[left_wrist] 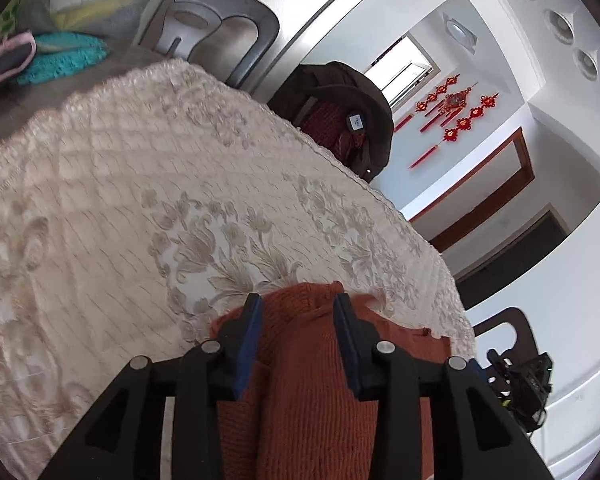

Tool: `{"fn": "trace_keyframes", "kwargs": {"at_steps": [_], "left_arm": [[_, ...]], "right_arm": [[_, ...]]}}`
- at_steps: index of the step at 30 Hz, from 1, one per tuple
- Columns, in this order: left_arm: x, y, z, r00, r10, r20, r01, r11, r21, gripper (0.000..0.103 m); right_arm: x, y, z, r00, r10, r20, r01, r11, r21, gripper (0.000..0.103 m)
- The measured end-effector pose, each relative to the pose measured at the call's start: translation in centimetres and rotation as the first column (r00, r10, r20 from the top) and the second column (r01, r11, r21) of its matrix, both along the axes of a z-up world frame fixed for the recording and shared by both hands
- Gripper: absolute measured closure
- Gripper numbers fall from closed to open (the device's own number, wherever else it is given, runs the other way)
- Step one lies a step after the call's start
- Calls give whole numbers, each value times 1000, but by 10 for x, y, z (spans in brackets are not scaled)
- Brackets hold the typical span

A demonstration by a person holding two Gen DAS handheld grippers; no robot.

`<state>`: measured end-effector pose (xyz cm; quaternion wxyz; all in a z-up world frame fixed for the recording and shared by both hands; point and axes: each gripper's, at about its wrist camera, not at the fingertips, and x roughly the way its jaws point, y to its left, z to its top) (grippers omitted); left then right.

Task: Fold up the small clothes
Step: 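Lay the hem onto the collar and open both grippers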

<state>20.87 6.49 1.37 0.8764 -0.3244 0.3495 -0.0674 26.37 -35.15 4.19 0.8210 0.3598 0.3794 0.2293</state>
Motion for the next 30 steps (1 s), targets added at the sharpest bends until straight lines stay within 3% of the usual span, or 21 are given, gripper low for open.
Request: {"fn": "trace_keyframes", "kwargs": {"at_steps": [4, 9, 13, 19, 24, 30], "left_arm": [[-19, -15, 8, 998, -64, 14, 63, 994, 91, 64], [-20, -33, 1, 992, -120, -27, 123, 964, 236, 64], [-18, -34, -5, 992, -104, -72, 118, 966, 231, 64], [-67, -51, 16, 986, -169, 12, 161, 956, 245, 64], [-89, -97, 17, 963, -269, 1, 256, 918, 304, 64], [-83, -153, 9, 919, -393, -19, 375, 860, 346, 64]], "right_arm": [[-22, 10, 8, 999, 43, 27, -39, 993, -110, 60], [-37, 19, 4, 995, 92, 31, -83, 974, -209, 60], [-26, 21, -2, 997, 73, -13, -75, 967, -245, 60], [-68, 33, 19, 990, 123, 67, -93, 935, -342, 60], [-105, 69, 14, 974, 218, 58, -172, 886, -432, 68], [-113, 119, -3, 947, 319, 26, -258, 809, -528, 72]]}}
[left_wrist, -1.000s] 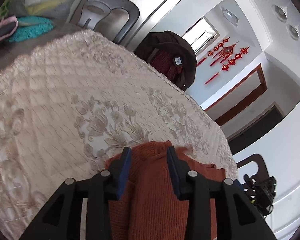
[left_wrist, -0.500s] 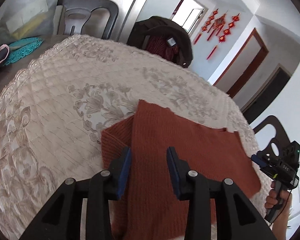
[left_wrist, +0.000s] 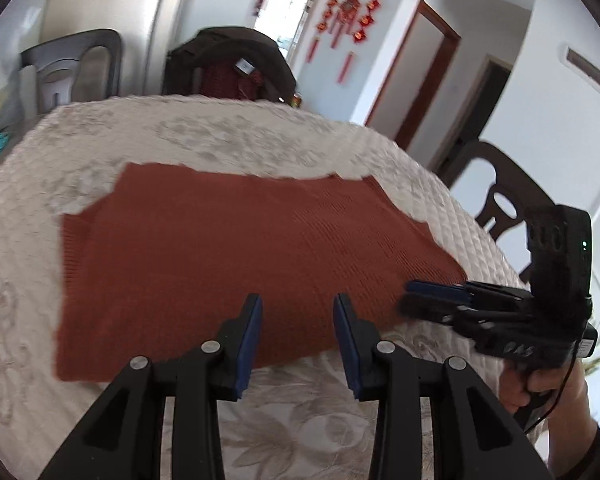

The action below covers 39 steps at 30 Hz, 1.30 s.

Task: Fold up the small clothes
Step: 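Lay the hem onto the collar and open both grippers, then move both grippers to the edge of the folded rust sweater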

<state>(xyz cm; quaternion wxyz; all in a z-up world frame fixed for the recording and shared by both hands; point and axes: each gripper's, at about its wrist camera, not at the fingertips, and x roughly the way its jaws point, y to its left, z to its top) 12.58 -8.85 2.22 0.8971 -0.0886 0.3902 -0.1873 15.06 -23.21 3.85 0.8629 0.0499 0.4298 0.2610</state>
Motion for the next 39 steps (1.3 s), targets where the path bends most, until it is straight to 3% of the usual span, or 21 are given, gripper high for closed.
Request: {"fn": "trace_keyframes", "kwargs": {"at_steps": [1, 4, 9, 13, 17, 18, 21, 24, 30, 33, 39], "left_arm": [[2, -7, -6, 1000, 5, -18, -5, 1000, 30, 64], [5, -19, -14, 999, 12, -30, -9, 994, 106, 64], [-2, -27, 0, 1000, 1, 3, -2, 995, 102, 64], [5, -30, -13, 999, 26, -22, -22, 987, 158, 64], [4, -21, -15, 999, 4, -33, -1, 995, 102, 64], [4, -20, -15, 999, 2, -35, 1, 995, 95, 64], [0, -15, -10, 1000, 10, -27, -7, 995, 100, 64], [-8, 6, -3, 998, 64, 2, -63, 993, 98, 64], [-15, 65, -12, 970, 239, -38, -234, 966, 106, 64], [-19, 78, -17, 968, 243, -56, -240, 969, 60, 64], [-28, 82, -5, 966, 259, -10, -258, 964, 58, 64]], "right_arm": [[2, 7, -9, 1000, 12, 1, -12, 999, -44, 76], [5, 4, -5, 1000, -10, 8, 11, 999, -48, 79], [-7, 0, 4, 999, -13, 38, 15, 998, -60, 79], [-9, -12, 4, 996, -73, 48, 76, 994, -76, 79], [-12, -37, -1, 989, -145, 39, 148, 984, -97, 79], [-9, -43, -5, 987, -158, 17, 159, 982, -97, 85], [-9, -54, 0, 984, -176, 6, 176, 983, -41, 86], [-15, -58, 11, 983, -178, 45, 180, 983, -37, 86], [-11, -75, 0, 972, -235, 16, 235, 971, -32, 86], [-10, -72, -1, 972, -234, 15, 235, 971, -52, 86], [-13, -71, 8, 971, -237, 39, 239, 969, -56, 86]]}}
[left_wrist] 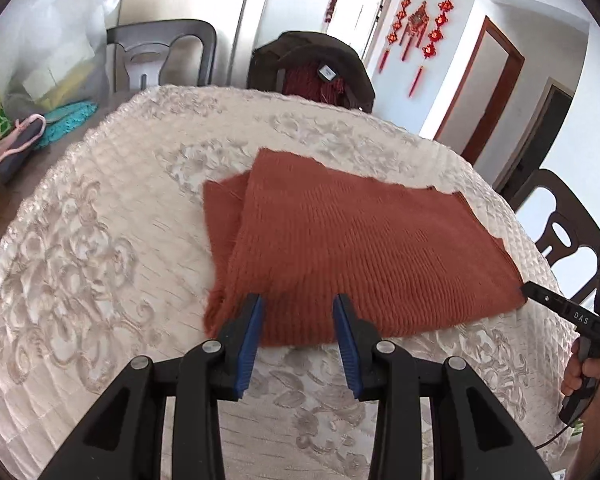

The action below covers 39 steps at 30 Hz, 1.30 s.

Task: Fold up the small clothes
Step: 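Move both grippers to the edge of the folded rust sweater, then grasp the sweater edge with both grippers and fold it over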

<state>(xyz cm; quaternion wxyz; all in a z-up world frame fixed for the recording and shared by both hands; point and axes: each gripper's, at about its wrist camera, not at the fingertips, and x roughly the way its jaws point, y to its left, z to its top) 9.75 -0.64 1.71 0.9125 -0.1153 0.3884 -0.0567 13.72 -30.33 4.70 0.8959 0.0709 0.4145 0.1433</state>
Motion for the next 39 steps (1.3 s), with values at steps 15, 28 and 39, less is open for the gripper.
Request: {"fn": "trace_keyframes", "kwargs": {"at_steps": [15, 28, 39], "left_arm": [[7, 7, -17, 999, 12, -45, -13, 1000, -21, 64], [26, -9, 3, 1000, 5, 4, -5, 998, 63, 64], [24, -6, -3, 1000, 6, -19, -5, 999, 39, 64]], "right_arm": [[6, -3, -13, 999, -7, -44, 7, 1000, 11, 88], [14, 10, 5, 1000, -2, 5, 2, 1000, -1, 87], [19, 3, -3, 999, -12, -44, 13, 999, 32, 86]]}}
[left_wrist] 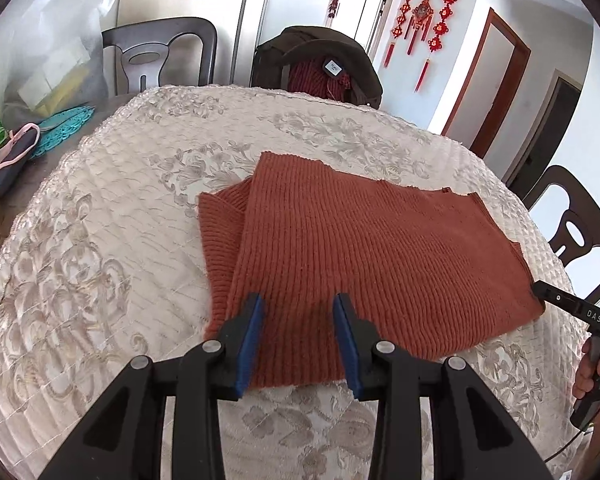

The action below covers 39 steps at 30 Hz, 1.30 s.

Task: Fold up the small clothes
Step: 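Grasp the sweater edge with both grippers and fold it over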

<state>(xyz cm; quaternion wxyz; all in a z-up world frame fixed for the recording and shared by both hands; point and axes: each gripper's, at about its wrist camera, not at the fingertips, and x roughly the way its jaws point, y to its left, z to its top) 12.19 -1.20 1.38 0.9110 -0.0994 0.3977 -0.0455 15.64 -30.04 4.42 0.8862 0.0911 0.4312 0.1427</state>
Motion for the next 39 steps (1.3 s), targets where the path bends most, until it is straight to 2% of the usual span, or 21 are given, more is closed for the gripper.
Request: {"fn": "trace_keyframes", "kwargs": {"at_steps": [4, 6, 8, 10, 12, 13, 14, 19, 25, 32, 37, 39], "left_arm": [[-14, 10, 7, 1000, 20, 11, -20, 1000, -19, 64], [-23, 19, 7, 999, 40, 5, -40, 998, -54, 64], [-33, 28, 1, 998, 55, -19, -57, 993, -104, 64], [-40, 34, -7, 996, 65, -55, -72, 986, -153, 64], [-44, 37, -16, 994, 69, -88, -86, 976, -199, 64], [-44, 38, -19, 993, 72, -90, -91, 970, -227, 61], [-45, 38, -18, 994, 77, -76, -93, 967, -238, 58], [-31, 39, -21, 992, 104, -72, -121, 949, -291, 58], [-26, 47, -24, 987, 150, -58, -160, 922, -353, 58], [-17, 52, -26, 983, 182, -37, -182, 911, -370, 58], [-15, 47, -25, 981, 193, -27, -191, 919, -346, 60], [-13, 46, -26, 981, 194, -28, -192, 920, -342, 71]], "right_arm": [[-9, -5, 5, 1000, -13, -10, 14, 1000, 12, 86], [-16, -8, 7, 1000, -14, -21, 14, 999, 31, 85], [-23, -12, 5, 999, -7, -41, 9, 998, 59, 77], [-29, -16, 0, 997, 1, -73, 6, 996, 91, 59], [-35, -19, -11, 993, 11, -118, 5, 991, 136, 58], [-39, -21, -12, 995, 8, -101, 9, 987, 163, 58], [-40, -23, -14, 995, 5, -101, 13, 984, 175, 58], [-27, -33, -18, 992, -35, -125, 73, 949, 307, 57], [-13, -42, -23, 987, -65, -146, 119, 906, 407, 57], [-8, -42, -24, 986, -89, -144, 144, 890, 433, 57], [-8, -42, -23, 986, -94, -136, 144, 894, 424, 60], [-6, -40, -23, 986, -102, -132, 147, 907, 396, 67]]}}
